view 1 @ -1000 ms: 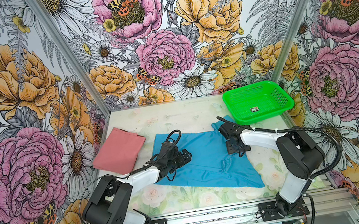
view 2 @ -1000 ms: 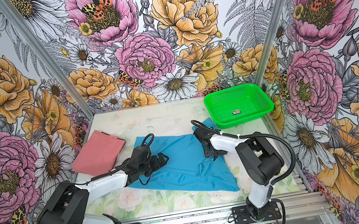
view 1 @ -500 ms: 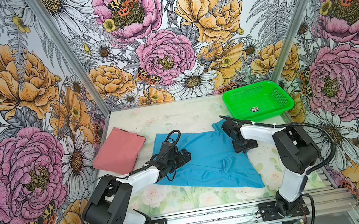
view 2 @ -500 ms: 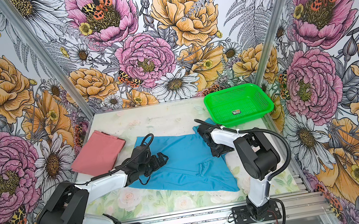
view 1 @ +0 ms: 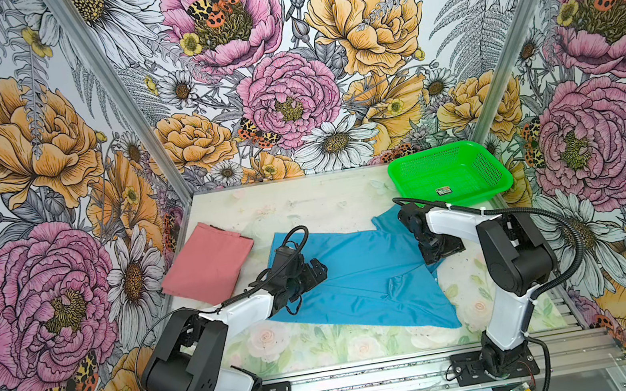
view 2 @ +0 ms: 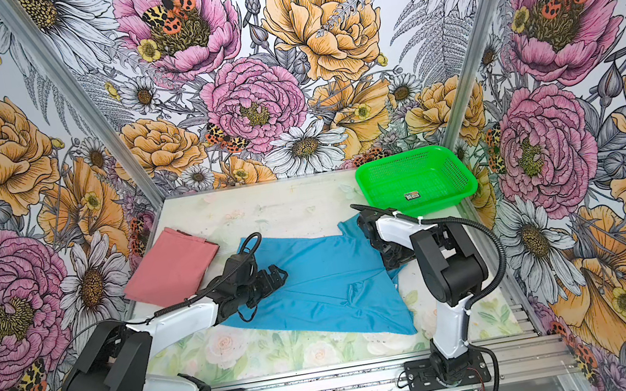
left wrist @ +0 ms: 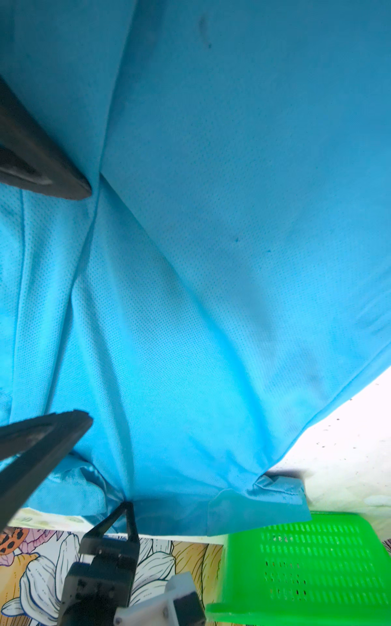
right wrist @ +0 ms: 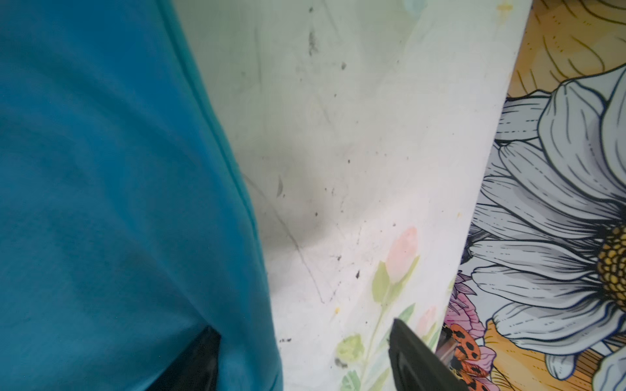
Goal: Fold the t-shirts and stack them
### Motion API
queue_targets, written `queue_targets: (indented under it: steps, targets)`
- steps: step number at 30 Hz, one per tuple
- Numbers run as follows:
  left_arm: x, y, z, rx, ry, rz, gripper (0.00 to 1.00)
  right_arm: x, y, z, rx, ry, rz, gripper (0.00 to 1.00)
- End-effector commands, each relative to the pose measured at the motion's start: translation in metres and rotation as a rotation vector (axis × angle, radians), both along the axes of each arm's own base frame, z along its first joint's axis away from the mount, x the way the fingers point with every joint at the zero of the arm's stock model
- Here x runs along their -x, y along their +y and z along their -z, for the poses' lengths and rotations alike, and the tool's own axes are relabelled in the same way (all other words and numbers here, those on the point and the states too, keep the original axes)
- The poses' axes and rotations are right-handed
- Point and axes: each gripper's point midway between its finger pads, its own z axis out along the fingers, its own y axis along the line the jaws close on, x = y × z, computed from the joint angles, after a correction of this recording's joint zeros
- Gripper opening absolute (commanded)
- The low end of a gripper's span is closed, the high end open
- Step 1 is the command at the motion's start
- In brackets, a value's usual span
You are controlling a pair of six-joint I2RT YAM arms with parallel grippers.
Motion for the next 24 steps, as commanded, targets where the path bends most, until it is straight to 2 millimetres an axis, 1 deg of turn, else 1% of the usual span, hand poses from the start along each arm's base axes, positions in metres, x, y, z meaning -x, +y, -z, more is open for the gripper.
queue_targets:
  steps: [1,5,8,10,12,16,18,20,22,24]
  targets:
    - [0.038,0.042,0.055,-0.180,0.198,-0.045,0.99,-0.001,-0.017,-0.015,0.048,0.018,-0.015,0.78]
    - [0.041,0.045,0.061,-0.195,0.216,-0.049,0.99,0.004,-0.026,-0.018,0.022,0.039,-0.014,0.79]
    - [0.041,0.045,0.061,-0.194,0.217,-0.044,0.99,0.007,-0.027,-0.017,-0.013,0.046,-0.006,0.78]
    - [0.039,0.043,0.059,-0.185,0.213,-0.041,0.99,0.006,-0.021,-0.019,-0.046,0.037,-0.015,0.78]
    - [0.038,0.042,0.057,-0.181,0.206,-0.036,0.99,0.005,-0.009,-0.025,-0.108,0.017,-0.034,0.78]
    - [0.036,0.041,0.053,-0.172,0.195,-0.035,0.99,0.007,0.028,-0.036,-0.283,-0.016,-0.095,0.78]
    - [0.036,0.040,0.051,-0.168,0.193,-0.035,0.99,0.013,0.043,-0.035,-0.334,0.001,-0.119,0.79]
    - [0.034,0.038,0.049,-0.162,0.186,-0.034,0.99,0.022,0.046,-0.030,-0.317,0.038,-0.126,0.79]
    - [0.032,0.038,0.047,-0.160,0.180,-0.035,0.99,0.032,0.043,-0.024,-0.275,0.078,-0.123,0.80]
    - [0.031,0.037,0.047,-0.162,0.179,-0.031,0.99,0.035,0.042,-0.021,-0.231,0.115,-0.130,0.81]
